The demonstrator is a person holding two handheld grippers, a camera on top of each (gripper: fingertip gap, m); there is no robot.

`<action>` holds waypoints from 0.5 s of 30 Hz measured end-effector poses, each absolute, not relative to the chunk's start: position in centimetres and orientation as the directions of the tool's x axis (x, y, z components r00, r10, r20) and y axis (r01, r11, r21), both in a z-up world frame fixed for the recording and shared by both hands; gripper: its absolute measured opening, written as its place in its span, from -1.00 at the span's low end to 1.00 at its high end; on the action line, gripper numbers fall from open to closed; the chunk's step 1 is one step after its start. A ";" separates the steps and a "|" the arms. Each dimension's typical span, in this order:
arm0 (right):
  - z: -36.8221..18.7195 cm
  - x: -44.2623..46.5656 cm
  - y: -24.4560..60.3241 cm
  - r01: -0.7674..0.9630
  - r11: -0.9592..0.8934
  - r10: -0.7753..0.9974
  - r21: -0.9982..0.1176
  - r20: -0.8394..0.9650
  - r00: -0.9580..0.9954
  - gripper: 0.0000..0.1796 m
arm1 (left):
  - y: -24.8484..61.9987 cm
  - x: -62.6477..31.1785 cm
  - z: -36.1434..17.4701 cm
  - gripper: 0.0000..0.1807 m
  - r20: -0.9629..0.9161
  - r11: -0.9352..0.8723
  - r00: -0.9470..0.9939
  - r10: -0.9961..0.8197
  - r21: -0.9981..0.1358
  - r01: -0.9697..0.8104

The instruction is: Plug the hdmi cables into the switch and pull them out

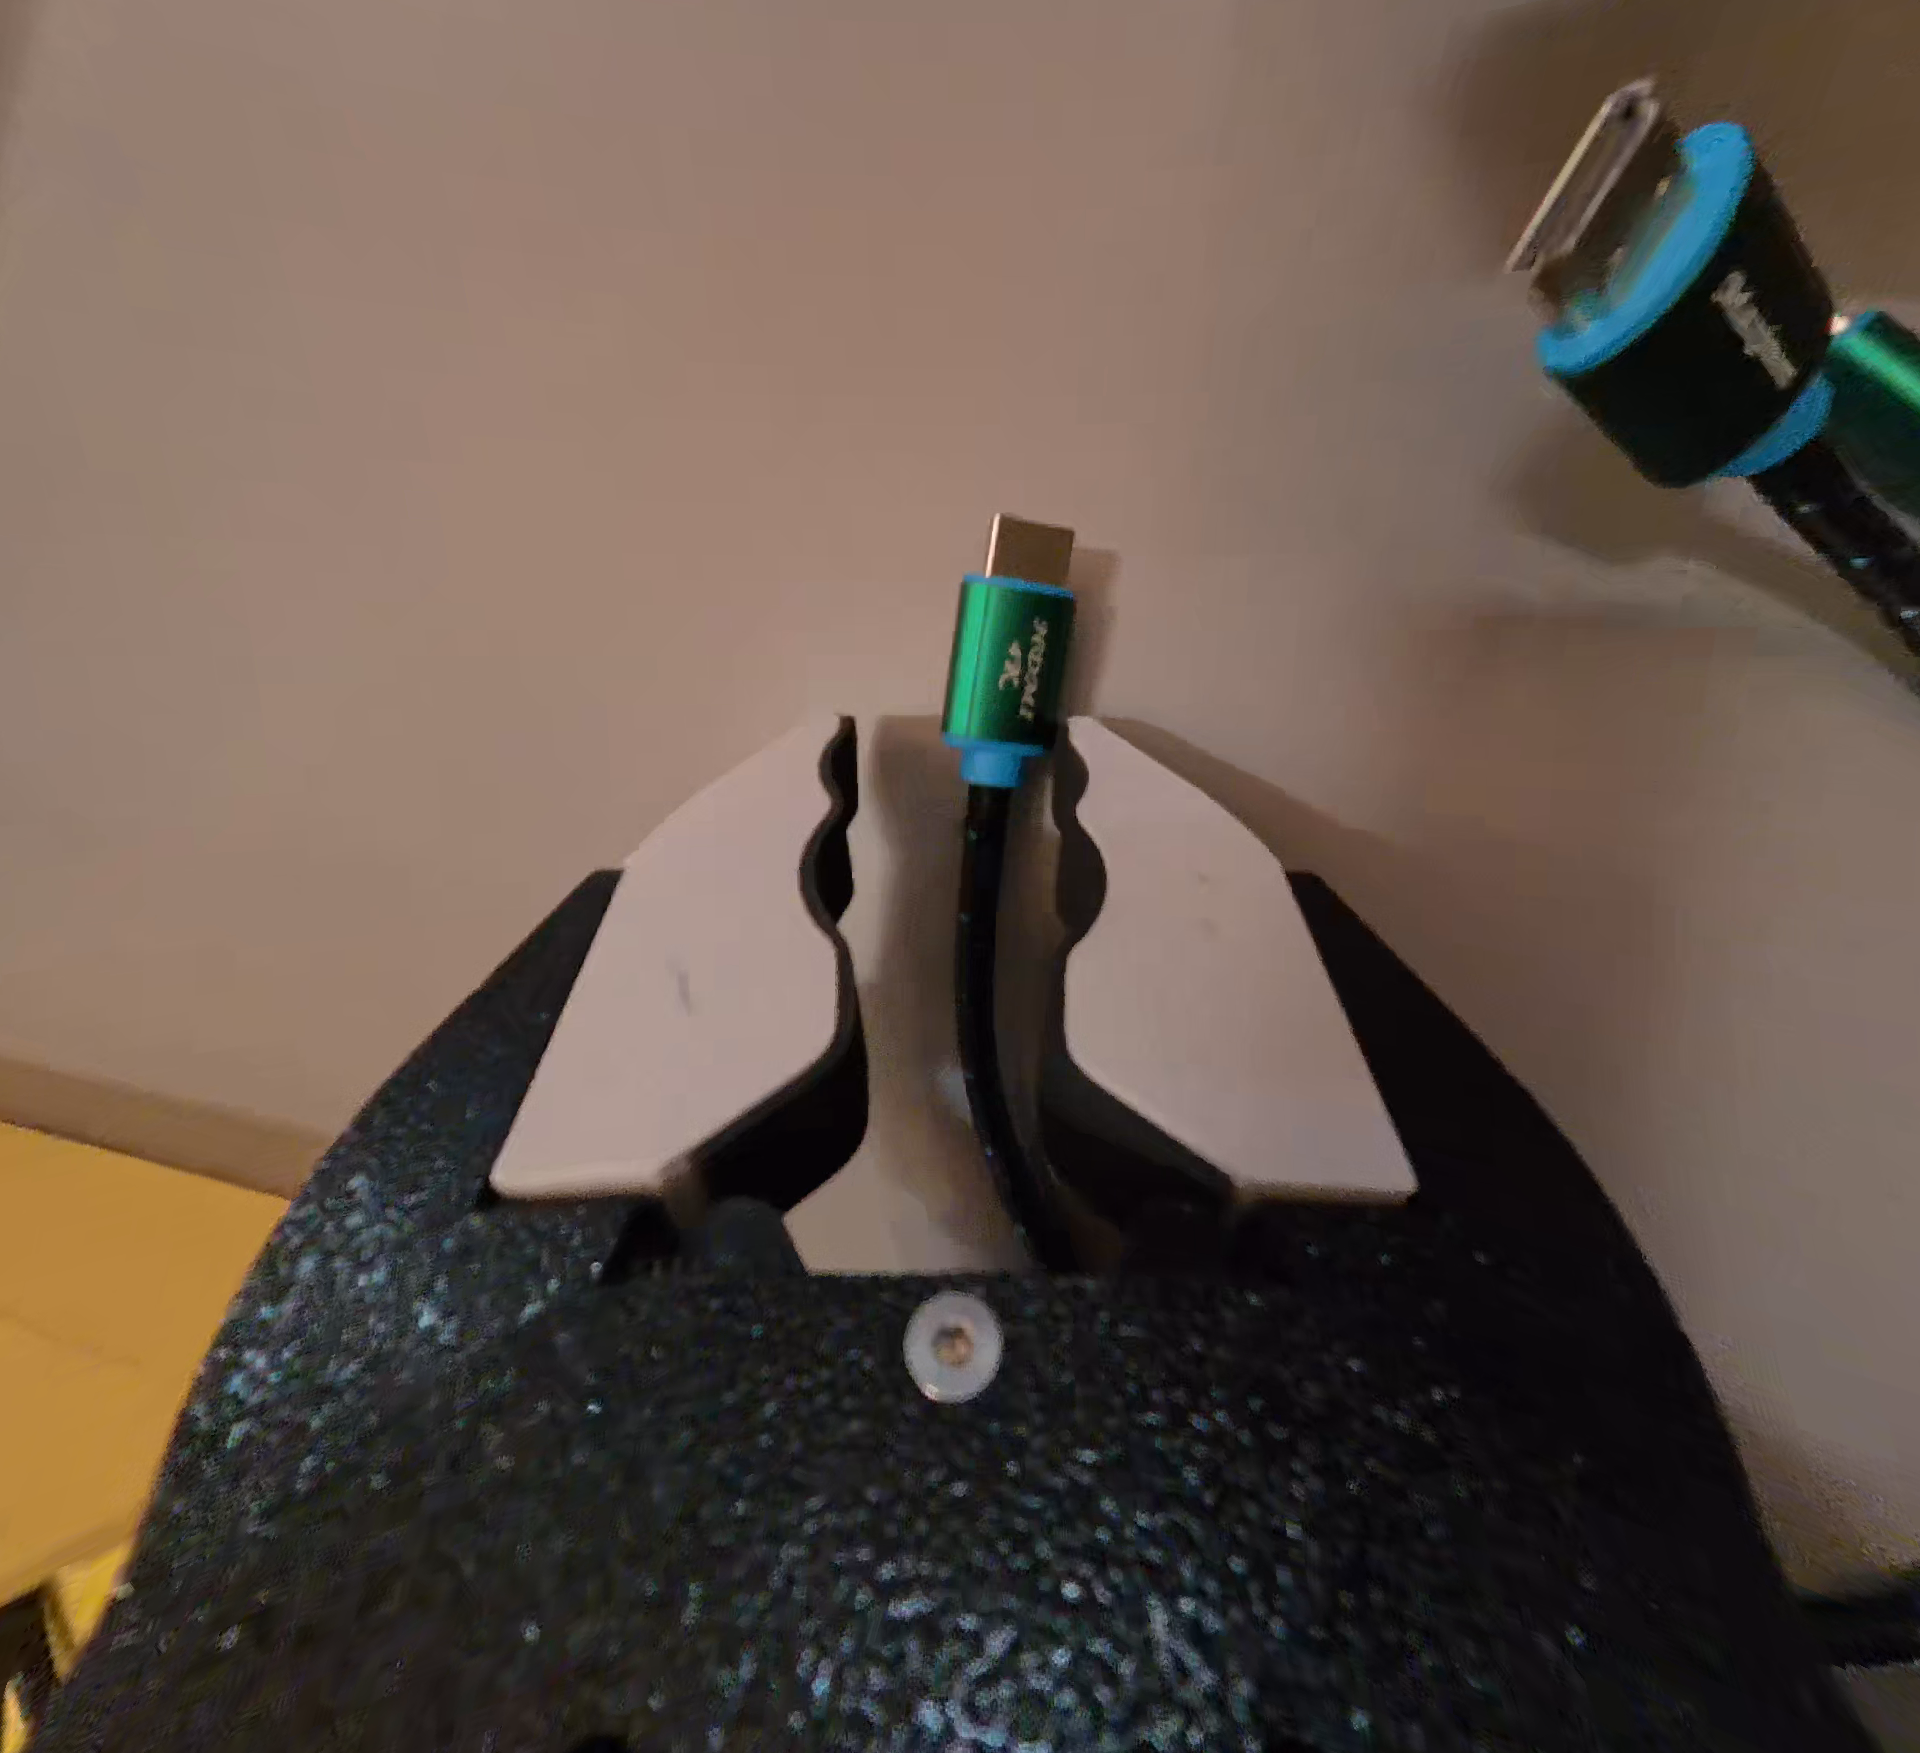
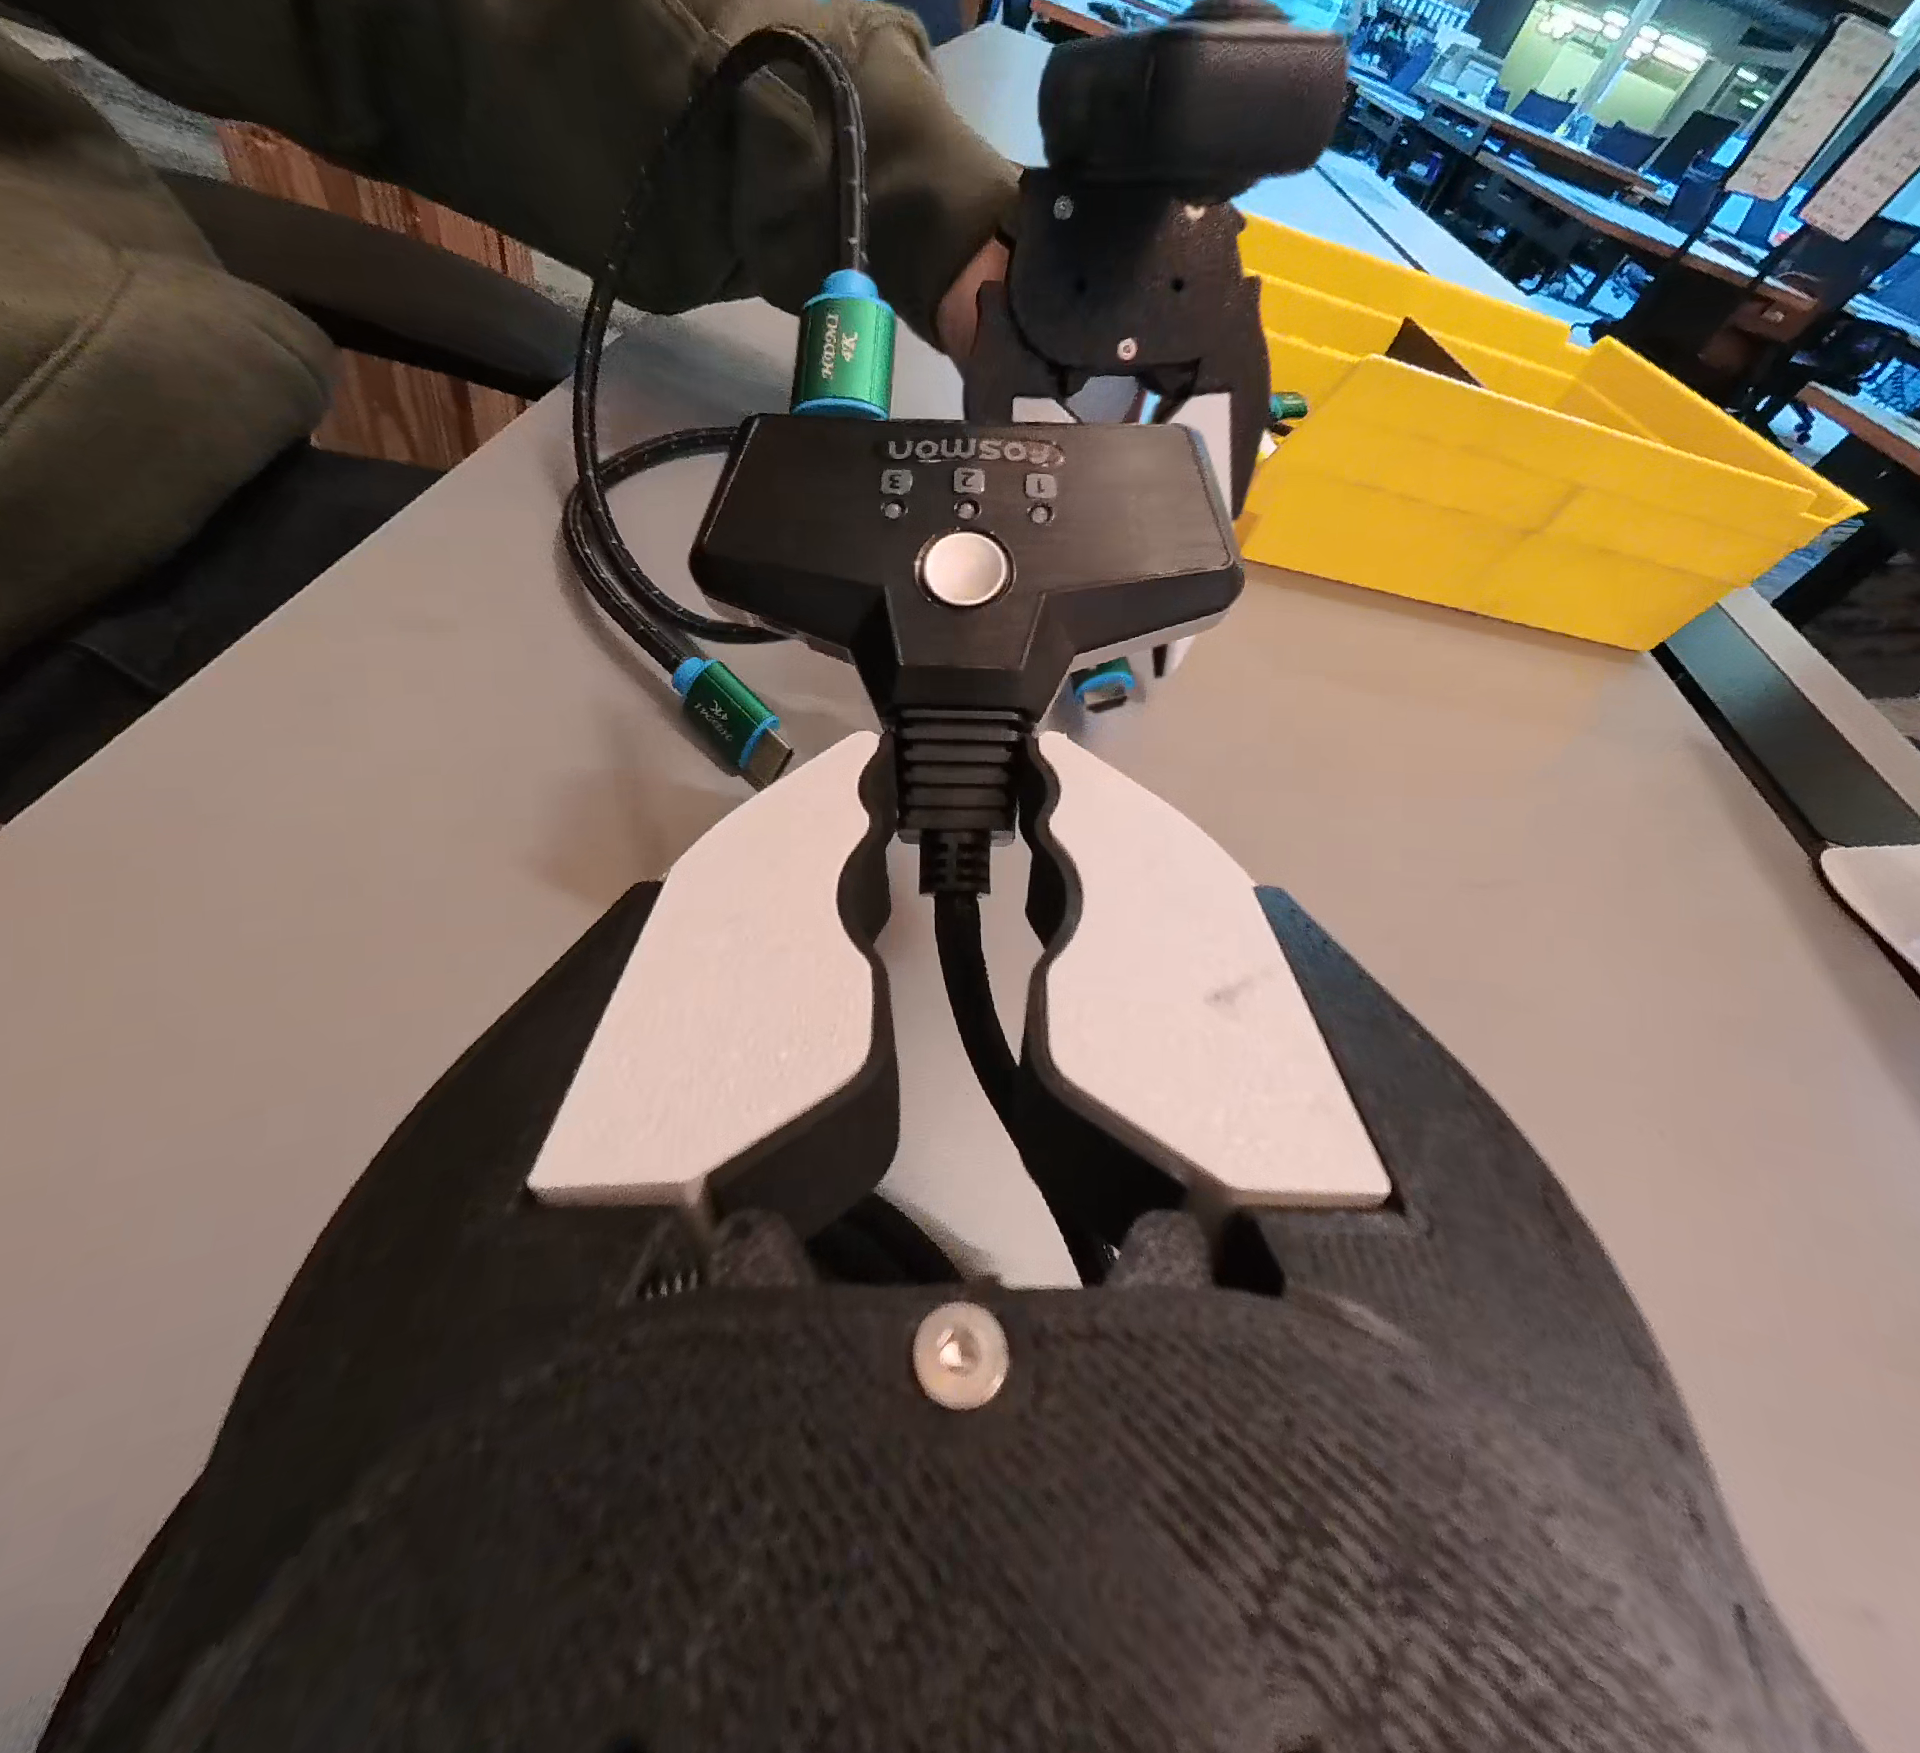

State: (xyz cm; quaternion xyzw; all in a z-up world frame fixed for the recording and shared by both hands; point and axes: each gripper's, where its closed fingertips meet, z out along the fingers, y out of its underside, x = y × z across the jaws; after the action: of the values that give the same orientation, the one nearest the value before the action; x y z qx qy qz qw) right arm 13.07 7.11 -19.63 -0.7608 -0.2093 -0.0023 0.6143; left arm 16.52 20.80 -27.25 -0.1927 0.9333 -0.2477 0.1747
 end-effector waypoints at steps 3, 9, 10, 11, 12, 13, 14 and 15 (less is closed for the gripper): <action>-19.5 13.1 7.1 0.315 -0.149 0.314 -0.937 0.257 0.914 -0.75 | 21.0 16.4 -27.2 -0.61 -0.265 0.795 -0.857 -0.442 -0.559 -0.237; -19.5 13.0 7.0 0.312 -0.149 0.318 -0.938 0.254 0.914 -0.75 | 20.9 16.3 -26.7 -0.61 -0.494 0.860 -0.798 -0.345 -0.508 -0.057; -19.5 13.0 7.1 0.311 -0.149 0.318 -0.939 0.253 0.914 -0.75 | 20.8 16.2 -26.6 -0.61 -0.519 0.863 -0.785 -0.338 -0.504 -0.038; -19.5 13.0 7.1 0.310 -0.150 0.317 -0.939 0.251 0.915 -0.75 | 20.7 16.1 -26.6 -0.61 -0.541 0.865 -0.774 -0.330 -0.501 -0.019; -19.5 13.0 7.0 0.310 -0.149 0.321 -0.939 0.250 0.913 -0.75 | 20.7 16.0 -26.5 -0.62 -0.557 0.866 -0.763 -0.328 -0.500 -0.008; -19.5 12.9 7.0 0.311 -0.148 0.326 -0.939 0.250 0.912 -0.75 | 20.8 16.0 -26.6 -0.63 -0.565 0.865 -0.756 -0.332 -0.502 -0.005; -19.5 12.8 7.0 0.310 -0.146 0.328 -0.939 0.250 0.911 -0.75 | 20.8 15.9 -26.6 -0.65 -0.569 0.864 -0.751 -0.334 -0.503 -0.003; -19.5 12.8 7.1 0.309 -0.140 0.329 -0.941 0.250 0.911 -0.75 | 20.8 15.8 -26.6 -0.66 -0.574 0.865 -0.748 -0.334 -0.503 0.000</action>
State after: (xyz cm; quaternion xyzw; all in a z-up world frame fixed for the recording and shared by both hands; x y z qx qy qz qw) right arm 12.80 7.05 -19.50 -0.7550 -0.2114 0.0079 0.6206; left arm 15.85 20.82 -26.61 -0.0925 0.9027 -0.2433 0.3426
